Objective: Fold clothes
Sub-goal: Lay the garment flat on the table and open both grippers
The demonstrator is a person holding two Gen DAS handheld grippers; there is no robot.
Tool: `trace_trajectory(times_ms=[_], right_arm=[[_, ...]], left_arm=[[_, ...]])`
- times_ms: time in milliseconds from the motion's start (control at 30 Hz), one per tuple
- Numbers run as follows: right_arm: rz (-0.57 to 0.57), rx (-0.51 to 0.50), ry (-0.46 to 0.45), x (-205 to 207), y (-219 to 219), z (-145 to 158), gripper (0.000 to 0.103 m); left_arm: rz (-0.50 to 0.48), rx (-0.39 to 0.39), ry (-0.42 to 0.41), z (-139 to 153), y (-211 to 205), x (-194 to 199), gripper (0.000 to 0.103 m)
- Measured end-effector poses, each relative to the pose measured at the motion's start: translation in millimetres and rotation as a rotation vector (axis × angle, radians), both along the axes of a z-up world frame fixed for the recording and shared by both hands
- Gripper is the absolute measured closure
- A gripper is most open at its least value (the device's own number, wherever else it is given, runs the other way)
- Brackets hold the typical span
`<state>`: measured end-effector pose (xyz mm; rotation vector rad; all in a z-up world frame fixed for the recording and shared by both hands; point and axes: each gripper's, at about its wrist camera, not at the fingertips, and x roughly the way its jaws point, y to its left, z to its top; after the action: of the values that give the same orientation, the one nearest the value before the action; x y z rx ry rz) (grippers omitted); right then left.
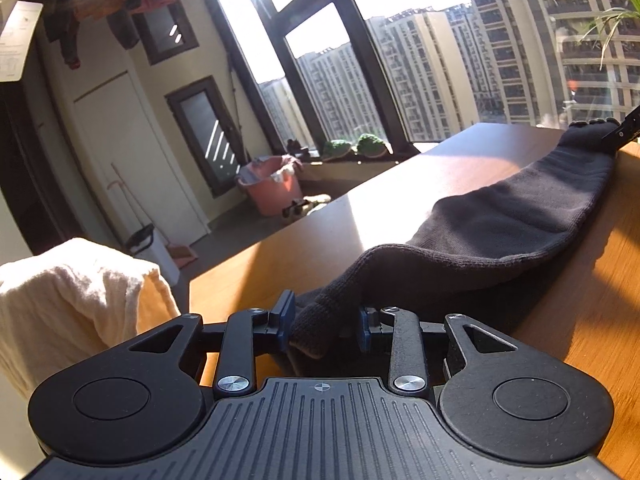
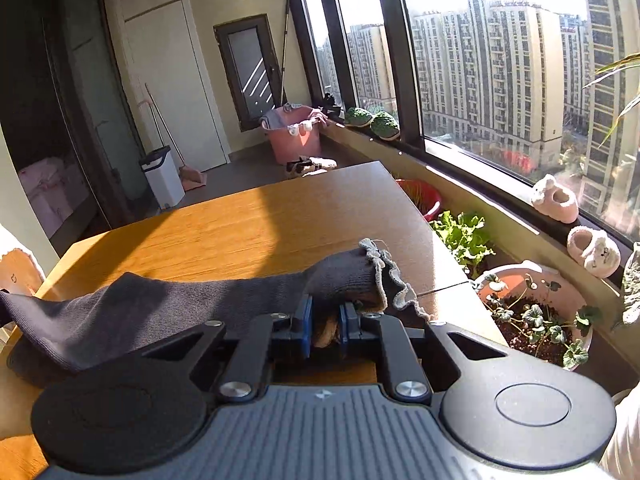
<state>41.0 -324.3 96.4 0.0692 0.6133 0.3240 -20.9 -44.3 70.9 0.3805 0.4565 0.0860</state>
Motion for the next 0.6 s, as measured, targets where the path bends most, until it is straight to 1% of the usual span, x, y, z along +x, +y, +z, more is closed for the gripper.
trace_trajectory(times_ms=[67,133,167,233,267,300,333,367,400,433,500,567,600], right_arm=[[0.003,-0.006,-0.067,18,11,18,0.091],[-0.012,-0.017,-0.117,43,23,33,0.091],[-0.023,-0.021,-0.155,58,30,40,0.088],[-0.047,-0.048,-0.214,78,43,51,0.085],[-0.057,-0.055,-0.23,82,46,55,0.076],[-0.059,-0.059,-0.238,85,48,56,0.07],[-0.05,-0.056,-0.235,85,50,55,0.058],[-0.041,-0.058,-0.231,85,51,53,0.052],[-0.03,-0.069,-0.224,83,53,50,0.052],[-0.017,-0.081,-0.214,83,54,45,0.052],[0.014,-0.102,-0.169,83,60,29,0.052],[0.04,-0.097,-0.102,78,64,15,0.052],[0.057,-0.078,-0.062,69,62,10,0.052]], left_arm=[[0.019,0.003,-0.034,11,2,13,0.071],[0.08,0.005,-0.081,24,10,32,0.071],[0.117,-0.015,-0.096,30,17,41,0.07],[0.202,-0.062,-0.125,41,33,57,0.061],[0.25,-0.083,-0.143,46,40,64,0.057],[0.279,-0.087,-0.155,50,44,65,0.057],[0.302,-0.086,-0.166,54,46,64,0.053],[0.312,-0.099,-0.167,56,49,62,0.038],[0.311,-0.13,-0.16,57,52,58,0.028],[0.301,-0.162,-0.147,58,53,54,0.028],[0.231,-0.251,-0.086,55,49,45,0.027],[0.159,-0.352,-0.013,49,43,38,0.024],[0.137,-0.403,0.025,45,42,35,0.023]])
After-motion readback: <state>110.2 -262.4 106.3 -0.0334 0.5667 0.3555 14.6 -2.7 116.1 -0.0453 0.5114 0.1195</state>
